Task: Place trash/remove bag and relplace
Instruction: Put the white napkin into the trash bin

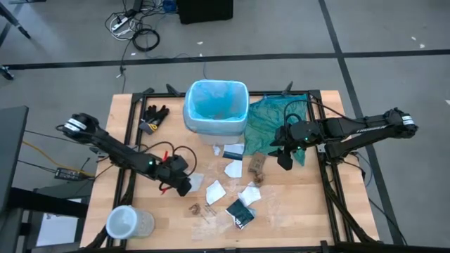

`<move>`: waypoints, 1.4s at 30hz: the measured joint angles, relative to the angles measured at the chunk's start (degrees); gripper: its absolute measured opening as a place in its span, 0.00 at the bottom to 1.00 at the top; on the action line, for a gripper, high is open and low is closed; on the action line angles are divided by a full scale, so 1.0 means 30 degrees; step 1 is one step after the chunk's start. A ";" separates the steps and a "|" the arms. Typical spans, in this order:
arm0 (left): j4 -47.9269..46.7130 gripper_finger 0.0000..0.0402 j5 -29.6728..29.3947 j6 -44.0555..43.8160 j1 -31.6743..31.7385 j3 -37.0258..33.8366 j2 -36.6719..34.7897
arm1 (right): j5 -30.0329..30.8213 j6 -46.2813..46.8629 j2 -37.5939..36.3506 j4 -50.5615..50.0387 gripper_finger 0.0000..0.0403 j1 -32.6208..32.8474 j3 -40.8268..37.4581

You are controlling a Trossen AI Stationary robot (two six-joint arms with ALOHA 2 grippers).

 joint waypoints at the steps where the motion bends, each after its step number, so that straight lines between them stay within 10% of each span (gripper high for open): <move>1: 0.0242 0.30 0.0002 -0.0252 0.0000 -0.0007 0.0291 | -0.0002 0.0095 0.0000 -0.0002 0.48 0.0004 0.0000; 11: 0.1462 0.03 0.0203 -0.2841 0.0000 0.0102 0.0872 | 0.0523 0.0123 0.0000 -0.0022 0.43 0.0006 0.0000; 20: 0.1016 0.01 -0.1493 -0.1160 0.0025 0.3527 0.0792 | 0.0645 -0.0140 0.0000 -0.0022 0.37 -0.0001 0.0000; 24: -0.3954 0.01 -0.2632 -0.0232 0.0254 0.5763 0.0780 | 0.0641 -0.0525 0.0000 -0.0022 0.36 0.0001 0.0000; 30: -0.9369 0.09 -0.2799 0.1198 0.0441 0.6521 0.0770 | 0.0399 -0.0555 0.0000 -0.0022 0.38 -0.0001 -0.0001; 42: -0.5275 0.33 0.0381 0.1905 0.1052 0.4178 0.0770 | 0.0158 -0.0632 0.0000 -0.0022 0.52 -0.0001 0.0000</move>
